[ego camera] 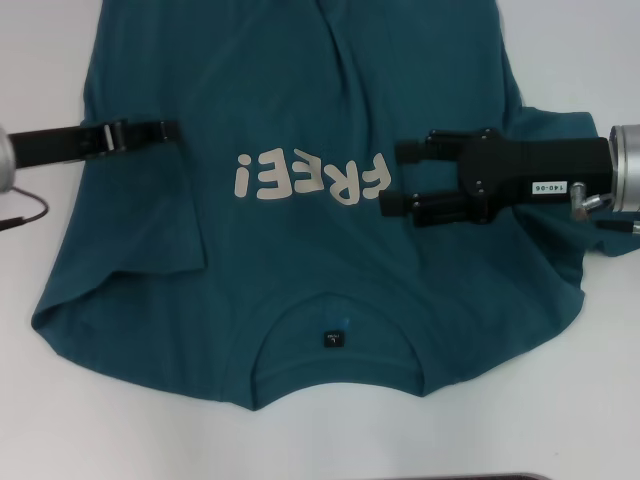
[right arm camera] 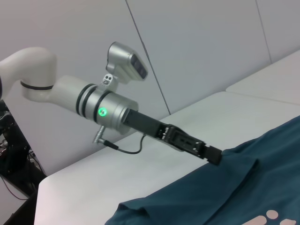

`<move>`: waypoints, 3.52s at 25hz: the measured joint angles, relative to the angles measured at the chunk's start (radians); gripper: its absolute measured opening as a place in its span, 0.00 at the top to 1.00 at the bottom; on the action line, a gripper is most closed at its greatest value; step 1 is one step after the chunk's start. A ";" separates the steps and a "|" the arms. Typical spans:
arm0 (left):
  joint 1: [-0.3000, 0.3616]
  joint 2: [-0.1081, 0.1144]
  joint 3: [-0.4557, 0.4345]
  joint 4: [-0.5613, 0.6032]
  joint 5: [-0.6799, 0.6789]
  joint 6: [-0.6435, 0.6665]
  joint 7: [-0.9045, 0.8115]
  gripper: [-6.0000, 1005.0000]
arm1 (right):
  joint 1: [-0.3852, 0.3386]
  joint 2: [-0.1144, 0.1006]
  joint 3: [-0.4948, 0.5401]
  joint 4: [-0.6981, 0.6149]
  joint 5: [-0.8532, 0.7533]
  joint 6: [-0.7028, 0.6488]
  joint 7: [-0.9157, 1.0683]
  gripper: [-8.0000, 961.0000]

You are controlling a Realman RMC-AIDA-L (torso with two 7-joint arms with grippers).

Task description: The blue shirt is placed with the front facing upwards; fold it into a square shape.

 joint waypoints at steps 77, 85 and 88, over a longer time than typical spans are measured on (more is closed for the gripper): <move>0.148 0.012 0.054 0.165 -0.222 0.376 0.765 0.13 | -0.199 -0.185 0.279 -0.173 -0.245 0.114 0.648 0.15; 0.148 0.014 0.060 0.165 -0.222 0.371 0.760 0.13 | -0.156 -0.146 0.278 -0.159 -0.313 0.171 0.652 0.16; 0.147 0.016 0.061 0.164 -0.221 0.367 0.750 0.13 | -0.145 -0.143 0.278 -0.153 -0.314 0.176 0.652 0.17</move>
